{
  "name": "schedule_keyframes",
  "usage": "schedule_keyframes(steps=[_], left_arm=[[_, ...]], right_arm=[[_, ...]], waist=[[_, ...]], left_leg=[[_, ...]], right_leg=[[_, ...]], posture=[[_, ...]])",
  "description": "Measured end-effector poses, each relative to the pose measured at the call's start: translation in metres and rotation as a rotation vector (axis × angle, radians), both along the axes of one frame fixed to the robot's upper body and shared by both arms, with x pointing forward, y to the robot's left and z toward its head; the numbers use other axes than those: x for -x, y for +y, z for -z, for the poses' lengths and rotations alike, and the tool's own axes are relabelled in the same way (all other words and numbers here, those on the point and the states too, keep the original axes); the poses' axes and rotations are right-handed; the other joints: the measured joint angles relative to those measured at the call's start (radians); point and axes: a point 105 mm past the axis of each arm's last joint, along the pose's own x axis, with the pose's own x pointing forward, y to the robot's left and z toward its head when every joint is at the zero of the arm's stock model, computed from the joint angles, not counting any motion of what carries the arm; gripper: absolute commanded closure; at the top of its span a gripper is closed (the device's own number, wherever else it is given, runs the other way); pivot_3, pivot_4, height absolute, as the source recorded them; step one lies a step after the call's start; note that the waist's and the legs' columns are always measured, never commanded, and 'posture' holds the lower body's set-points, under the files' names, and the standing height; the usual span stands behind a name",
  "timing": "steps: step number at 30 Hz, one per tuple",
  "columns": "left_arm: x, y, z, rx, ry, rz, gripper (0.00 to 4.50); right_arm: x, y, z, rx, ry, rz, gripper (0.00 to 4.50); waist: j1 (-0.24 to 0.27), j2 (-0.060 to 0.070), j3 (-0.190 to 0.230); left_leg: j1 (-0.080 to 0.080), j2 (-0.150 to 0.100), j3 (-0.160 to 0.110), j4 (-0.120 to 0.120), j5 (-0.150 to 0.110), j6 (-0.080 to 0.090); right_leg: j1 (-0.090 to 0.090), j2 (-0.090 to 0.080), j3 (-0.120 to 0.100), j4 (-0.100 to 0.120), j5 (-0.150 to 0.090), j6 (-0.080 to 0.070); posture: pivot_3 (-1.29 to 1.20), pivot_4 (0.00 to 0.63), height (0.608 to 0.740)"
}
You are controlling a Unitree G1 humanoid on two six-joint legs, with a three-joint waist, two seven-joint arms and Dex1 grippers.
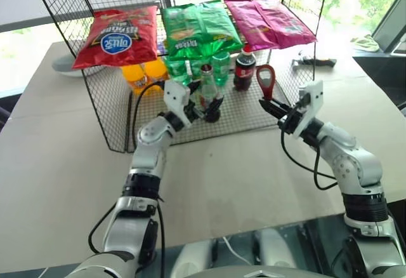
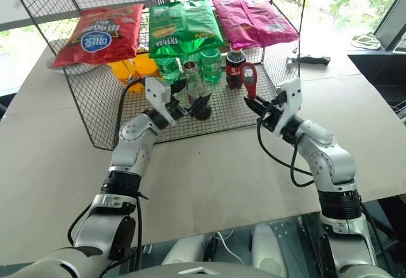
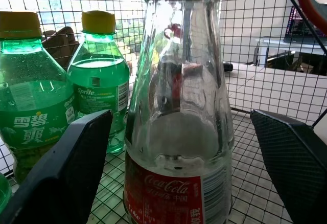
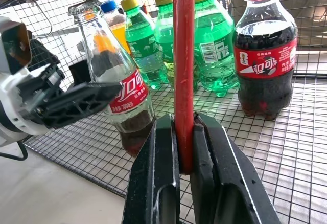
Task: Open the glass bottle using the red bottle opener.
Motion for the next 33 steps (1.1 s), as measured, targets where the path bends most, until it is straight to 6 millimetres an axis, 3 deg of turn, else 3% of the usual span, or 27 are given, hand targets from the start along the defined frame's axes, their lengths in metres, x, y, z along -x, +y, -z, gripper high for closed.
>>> schedule_keyframes(steps=[6,11,20,24,33], left_arm=[[-0.005,-0.002,0.006,-0.013,0.007,-0.011,0.04],[-0.004,-0.006,0.007,0.018,0.019,0.011,1.91],[0.001,-0.004,0.008,0.025,0.029,0.021,1.89],[0.024,-0.005,0.010,0.050,0.070,0.109,1.89],[0.078,-0.005,0.014,-0.065,0.126,0.252,1.89]], right_arm=[[0.000,-0.002,0.000,0.003,-0.014,0.028,4.50],[-0.001,-0.002,0.001,0.008,-0.018,0.048,4.50],[-0.001,-0.001,0.000,0.010,-0.032,0.054,4.50],[-0.001,-0.001,0.000,0.011,-0.036,0.054,4.50],[-0.001,-0.001,-0.001,0.012,-0.051,0.060,4.50]], waist=[[-0.001,0.000,0.000],[-0.001,0.000,0.000],[-0.003,0.000,0.000],[-0.005,0.000,0.000],[-0.004,0.000,0.000]], left_leg=[[0.000,0.000,0.000,0.000,0.000,0.000],[0.000,0.000,0.000,0.001,0.000,0.000],[0.000,0.000,0.000,0.002,0.000,0.000],[-0.001,0.000,-0.001,0.002,0.000,0.000],[-0.005,0.000,-0.001,0.004,0.000,0.000]], right_leg=[[0.000,0.000,0.000,0.000,0.000,0.000],[0.000,0.000,0.000,0.001,0.000,0.000],[0.000,0.000,0.000,0.001,0.000,0.000],[-0.001,0.000,0.000,0.001,0.000,0.000],[-0.004,0.000,0.000,0.003,0.000,0.000]], posture=[[0.00,0.150,0.740],[0.00,0.150,0.740],[0.00,0.150,0.740],[0.00,0.150,0.740],[0.00,0.150,0.740]])
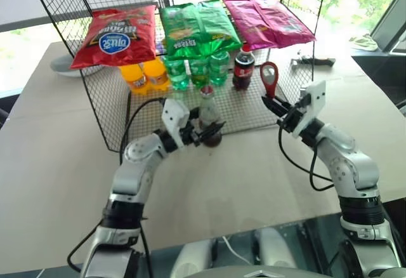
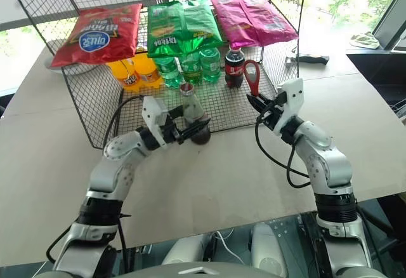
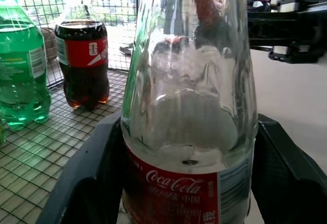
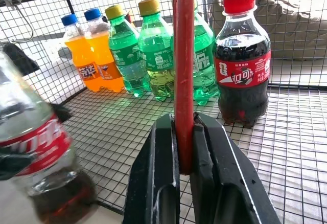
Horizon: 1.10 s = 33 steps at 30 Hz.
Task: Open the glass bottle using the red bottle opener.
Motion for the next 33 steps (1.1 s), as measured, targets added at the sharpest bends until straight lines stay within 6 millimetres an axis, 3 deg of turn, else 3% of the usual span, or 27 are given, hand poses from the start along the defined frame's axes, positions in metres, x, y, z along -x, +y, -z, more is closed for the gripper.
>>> schedule_keyframes(steps=[8,9,11,33], left_arm=[[0.008,-0.005,0.007,-0.015,-0.017,-0.019,1.89],[0.008,-0.005,0.007,-0.012,-0.016,-0.019,0.85],[0.009,-0.005,0.008,-0.009,-0.015,-0.015,0.02],[0.010,-0.005,-0.019,0.133,-0.157,-0.059,0.02]], right_arm=[[-0.002,0.004,0.002,0.012,0.007,-0.025,4.50],[-0.003,0.005,0.002,0.013,0.005,-0.025,4.50],[-0.004,0.005,0.001,0.014,0.005,-0.026,4.50],[-0.008,0.012,0.002,0.024,0.001,-0.065,4.50]], waist=[[0.004,0.000,0.000],[0.004,0.000,0.000],[0.004,0.000,0.000],[0.003,0.000,0.000]], left_leg=[[-0.001,0.000,-0.001,0.005,0.000,0.000],[-0.001,0.000,-0.001,0.005,0.000,0.000],[-0.001,0.000,-0.001,0.005,0.000,0.000],[-0.001,0.000,-0.001,0.006,0.000,0.000]], right_leg=[[0.000,0.000,-0.001,0.003,0.000,0.000],[0.000,0.000,-0.001,0.003,0.000,0.000],[0.000,0.000,-0.001,0.004,0.000,0.000],[0.000,0.000,-0.001,0.004,0.000,0.000]], posture=[[0.00,0.150,0.740],[0.00,0.150,0.740],[0.00,0.150,0.740],[0.00,0.150,0.740]])
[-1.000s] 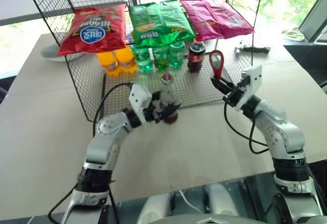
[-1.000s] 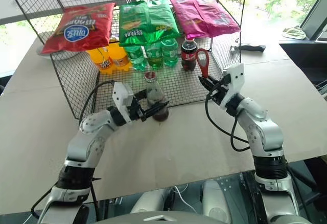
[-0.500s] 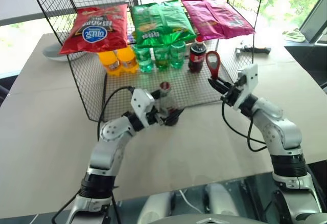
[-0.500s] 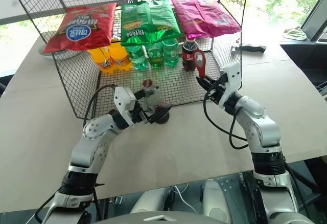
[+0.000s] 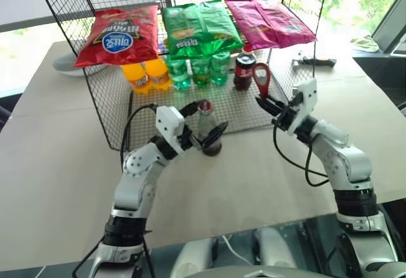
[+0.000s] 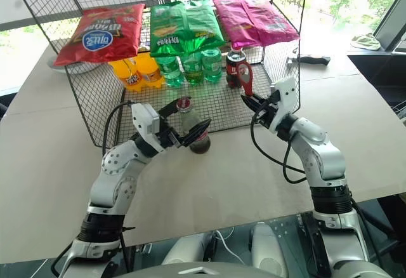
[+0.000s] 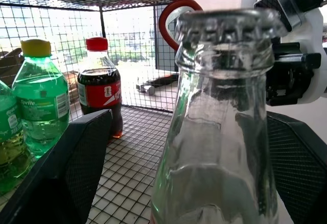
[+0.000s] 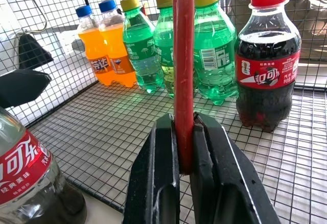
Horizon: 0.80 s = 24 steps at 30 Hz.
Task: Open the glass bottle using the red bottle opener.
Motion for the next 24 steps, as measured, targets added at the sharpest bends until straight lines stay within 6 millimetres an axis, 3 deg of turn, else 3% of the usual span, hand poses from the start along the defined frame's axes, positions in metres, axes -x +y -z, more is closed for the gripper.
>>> schedule_keyframes(steps=[15,18,22,24], left_arm=[[0.006,-0.003,-0.004,0.010,-0.012,0.047,0.02],[0.006,-0.003,-0.004,0.008,-0.012,0.050,0.76],[0.008,-0.001,-0.002,0.008,-0.013,0.052,2.48],[0.008,0.000,-0.006,0.000,-0.034,0.049,2.48]], right_arm=[[-0.003,-0.001,0.002,0.003,0.000,0.004,4.50],[-0.004,0.000,0.002,0.009,-0.002,0.004,4.50],[-0.003,0.005,0.003,0.035,-0.014,-0.014,4.50],[-0.002,0.011,0.004,0.065,-0.030,-0.025,4.50]], waist=[[0.000,0.000,0.000],[0.000,0.000,0.000],[-0.001,0.000,0.000],[0.000,0.001,-0.001]], left_leg=[[0.000,0.000,0.000,0.000,0.000,0.000],[0.000,0.000,0.000,0.000,0.000,0.000],[0.000,0.000,0.000,0.000,0.000,0.000],[0.000,0.000,0.000,0.000,0.000,0.000]], right_leg=[[0.000,0.000,0.000,0.000,0.000,0.000],[0.000,0.000,0.000,0.000,0.000,0.000],[0.000,0.000,0.000,0.000,0.000,0.000],[0.000,0.000,0.000,0.001,0.000,0.000]], posture=[[0.00,0.150,0.740],[0.00,0.150,0.740],[0.00,0.150,0.740],[0.00,0.150,0.740]])
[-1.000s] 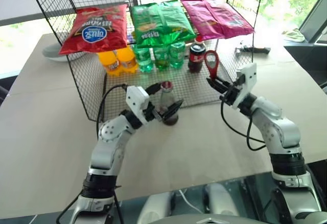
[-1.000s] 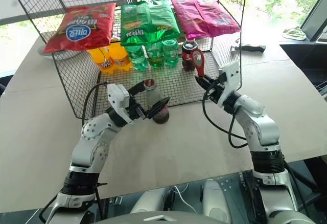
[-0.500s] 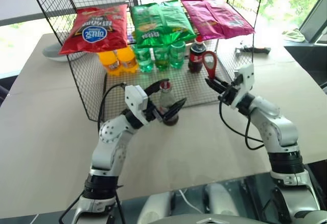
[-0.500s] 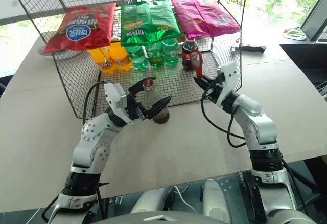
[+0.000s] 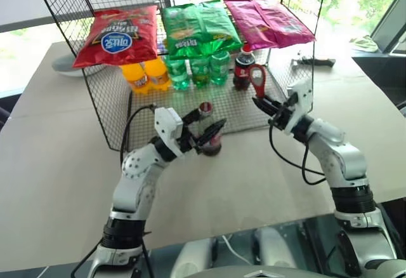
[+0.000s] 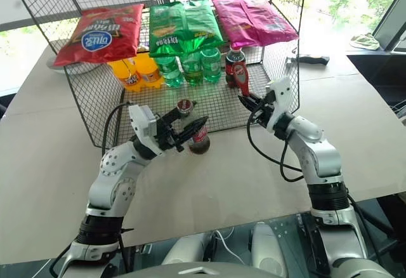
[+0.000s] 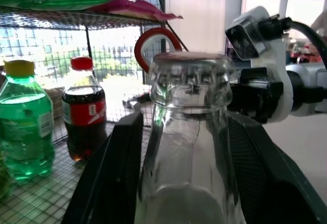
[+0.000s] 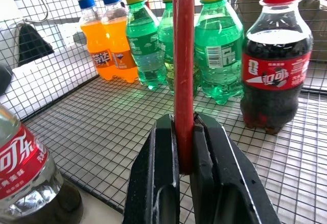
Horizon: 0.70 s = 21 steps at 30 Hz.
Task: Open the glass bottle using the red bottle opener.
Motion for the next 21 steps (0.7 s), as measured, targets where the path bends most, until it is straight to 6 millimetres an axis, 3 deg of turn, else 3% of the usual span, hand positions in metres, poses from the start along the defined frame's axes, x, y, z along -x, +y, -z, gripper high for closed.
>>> schedule_keyframes(steps=[5,9,13,17,21], left_arm=[[0.000,0.001,0.000,-0.005,-0.008,-0.009,2.48],[0.000,0.002,0.000,-0.006,-0.010,-0.014,2.48],[0.000,0.001,0.001,-0.009,-0.009,-0.013,2.48],[-0.001,0.001,0.001,-0.011,-0.008,-0.013,2.48],[-0.001,0.001,0.002,-0.012,-0.010,-0.014,2.48]], right_arm=[[0.016,0.027,-0.008,0.148,-0.200,-0.061,4.50],[0.028,0.039,-0.020,0.233,-0.415,-0.078,4.50],[0.037,0.047,-0.017,0.372,-0.614,-0.102,4.50],[0.032,0.053,-0.004,0.493,-0.747,-0.070,4.50],[0.026,0.058,-0.005,0.528,-0.849,-0.038,4.50]], waist=[[0.000,0.000,0.000],[0.000,-0.001,0.000],[0.000,-0.001,0.000],[-0.001,-0.001,-0.001],[-0.001,-0.001,-0.001]], left_leg=[[0.000,0.000,0.000,0.001,0.000,0.000],[0.001,0.000,0.000,0.001,0.000,0.000],[0.001,0.000,0.000,0.002,0.000,0.000],[0.002,0.000,0.001,0.002,0.000,0.000],[0.004,0.000,0.001,0.002,0.000,-0.001]], right_leg=[[0.000,0.000,0.000,0.001,0.000,0.000],[0.000,0.000,0.000,0.001,0.000,0.000],[0.000,0.000,0.000,0.002,0.000,0.000],[0.000,0.001,0.001,0.003,0.000,0.000],[0.001,0.001,0.001,0.003,0.000,0.000]], posture=[[0.00,0.150,0.740],[0.00,0.150,0.740],[0.00,0.150,0.740],[0.00,0.150,0.740],[0.00,0.150,0.740]])
